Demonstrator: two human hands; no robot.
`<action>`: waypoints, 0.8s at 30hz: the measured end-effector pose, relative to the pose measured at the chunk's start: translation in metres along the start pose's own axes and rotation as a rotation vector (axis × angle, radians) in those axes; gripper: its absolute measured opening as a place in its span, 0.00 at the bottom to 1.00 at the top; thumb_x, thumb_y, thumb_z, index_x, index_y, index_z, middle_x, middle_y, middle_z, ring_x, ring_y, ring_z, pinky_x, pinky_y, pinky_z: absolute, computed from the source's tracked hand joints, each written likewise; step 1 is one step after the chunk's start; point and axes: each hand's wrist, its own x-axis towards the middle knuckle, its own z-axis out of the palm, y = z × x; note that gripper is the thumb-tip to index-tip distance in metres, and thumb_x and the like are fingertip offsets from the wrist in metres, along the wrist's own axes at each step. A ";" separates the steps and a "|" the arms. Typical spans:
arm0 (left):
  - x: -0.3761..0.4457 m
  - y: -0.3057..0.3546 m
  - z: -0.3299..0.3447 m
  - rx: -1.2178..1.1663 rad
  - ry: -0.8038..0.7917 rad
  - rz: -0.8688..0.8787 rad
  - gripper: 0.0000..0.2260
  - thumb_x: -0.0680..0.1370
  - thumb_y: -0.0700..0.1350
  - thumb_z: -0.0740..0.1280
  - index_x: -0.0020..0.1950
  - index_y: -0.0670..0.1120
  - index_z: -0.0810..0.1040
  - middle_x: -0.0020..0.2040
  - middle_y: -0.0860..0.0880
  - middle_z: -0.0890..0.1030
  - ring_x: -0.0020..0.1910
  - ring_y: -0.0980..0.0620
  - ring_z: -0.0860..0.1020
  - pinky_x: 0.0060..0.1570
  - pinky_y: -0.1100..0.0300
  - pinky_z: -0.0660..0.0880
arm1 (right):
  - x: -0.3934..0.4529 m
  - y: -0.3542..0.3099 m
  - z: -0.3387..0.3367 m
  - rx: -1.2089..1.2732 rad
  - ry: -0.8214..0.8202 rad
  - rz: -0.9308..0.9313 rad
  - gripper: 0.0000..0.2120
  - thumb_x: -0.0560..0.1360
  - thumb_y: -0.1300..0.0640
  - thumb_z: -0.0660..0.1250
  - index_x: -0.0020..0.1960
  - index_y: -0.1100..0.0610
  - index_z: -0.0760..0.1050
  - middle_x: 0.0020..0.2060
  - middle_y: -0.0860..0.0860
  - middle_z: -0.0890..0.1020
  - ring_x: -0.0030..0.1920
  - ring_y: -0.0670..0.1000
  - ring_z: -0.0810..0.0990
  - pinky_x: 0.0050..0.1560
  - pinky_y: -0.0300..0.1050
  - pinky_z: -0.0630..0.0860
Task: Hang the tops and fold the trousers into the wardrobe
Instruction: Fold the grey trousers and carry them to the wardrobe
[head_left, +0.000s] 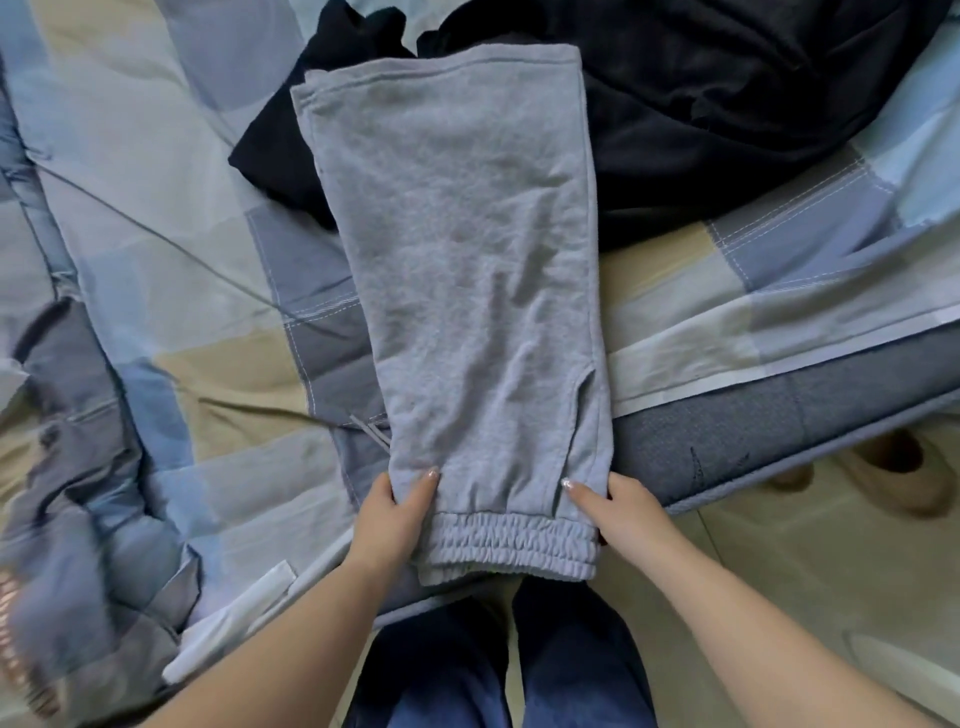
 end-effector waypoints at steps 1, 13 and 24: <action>0.000 -0.003 -0.002 0.024 0.013 0.008 0.15 0.75 0.55 0.69 0.59 0.50 0.75 0.52 0.54 0.81 0.52 0.51 0.79 0.54 0.53 0.76 | 0.000 -0.002 0.000 -0.028 -0.014 -0.003 0.04 0.78 0.50 0.64 0.48 0.49 0.76 0.42 0.41 0.80 0.45 0.44 0.78 0.45 0.41 0.74; -0.054 -0.065 -0.022 -0.041 -0.224 -0.425 0.15 0.75 0.50 0.70 0.57 0.42 0.79 0.49 0.46 0.84 0.48 0.46 0.82 0.51 0.50 0.79 | -0.065 0.043 0.014 0.234 -0.151 0.388 0.09 0.78 0.58 0.64 0.56 0.60 0.77 0.46 0.53 0.84 0.45 0.51 0.83 0.33 0.41 0.79; -0.022 0.096 -0.073 -0.059 -0.328 -0.046 0.16 0.78 0.48 0.67 0.66 0.53 0.74 0.55 0.52 0.81 0.52 0.44 0.81 0.51 0.49 0.80 | -0.038 -0.094 -0.027 0.549 0.099 0.069 0.13 0.80 0.56 0.62 0.64 0.53 0.75 0.53 0.54 0.83 0.50 0.56 0.82 0.49 0.57 0.80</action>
